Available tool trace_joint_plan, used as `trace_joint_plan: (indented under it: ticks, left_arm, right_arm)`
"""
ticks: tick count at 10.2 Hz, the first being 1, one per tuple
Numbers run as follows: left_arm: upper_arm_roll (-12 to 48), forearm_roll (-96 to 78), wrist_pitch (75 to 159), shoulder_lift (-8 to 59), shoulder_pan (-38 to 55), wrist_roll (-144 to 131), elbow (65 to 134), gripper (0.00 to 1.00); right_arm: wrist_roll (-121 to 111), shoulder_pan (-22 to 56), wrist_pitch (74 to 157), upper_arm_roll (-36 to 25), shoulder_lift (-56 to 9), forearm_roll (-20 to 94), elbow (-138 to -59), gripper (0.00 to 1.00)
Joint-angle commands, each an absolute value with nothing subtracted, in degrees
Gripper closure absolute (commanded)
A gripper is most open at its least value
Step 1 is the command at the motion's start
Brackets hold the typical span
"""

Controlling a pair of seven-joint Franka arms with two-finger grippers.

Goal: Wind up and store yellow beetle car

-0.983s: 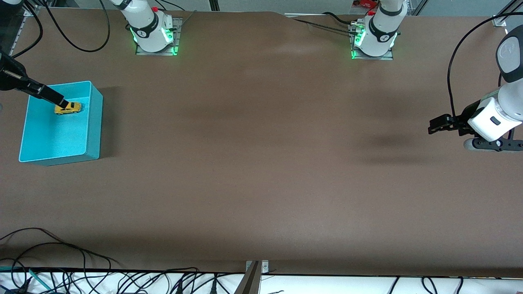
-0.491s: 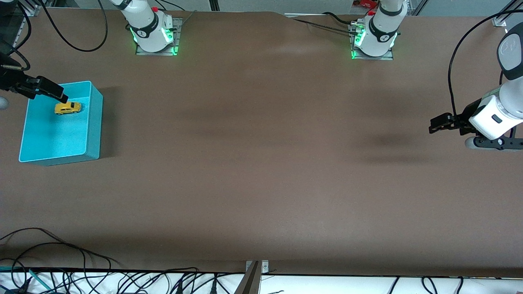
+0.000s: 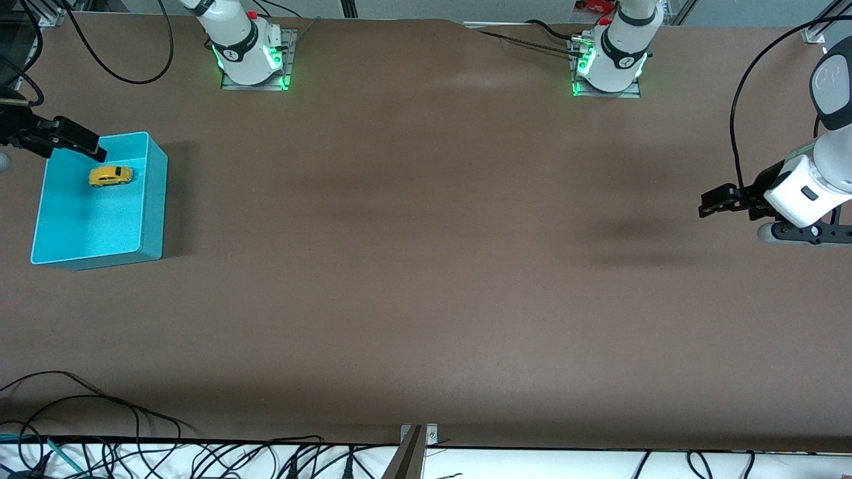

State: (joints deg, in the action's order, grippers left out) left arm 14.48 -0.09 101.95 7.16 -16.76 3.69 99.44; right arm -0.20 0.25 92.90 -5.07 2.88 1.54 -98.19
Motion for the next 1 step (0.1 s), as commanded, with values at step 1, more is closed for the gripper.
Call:
trace_joint_plan:
  ticks: [1]
  left_arm:
    - [14.9, -0.3, 101.3, 6.2, -17.1, 5.2, 99.1, 0.00]
  right_arm:
    - [-1.1, 0.2, 91.4, -4.8, 3.0, 1.8, -97.3, 0.00]
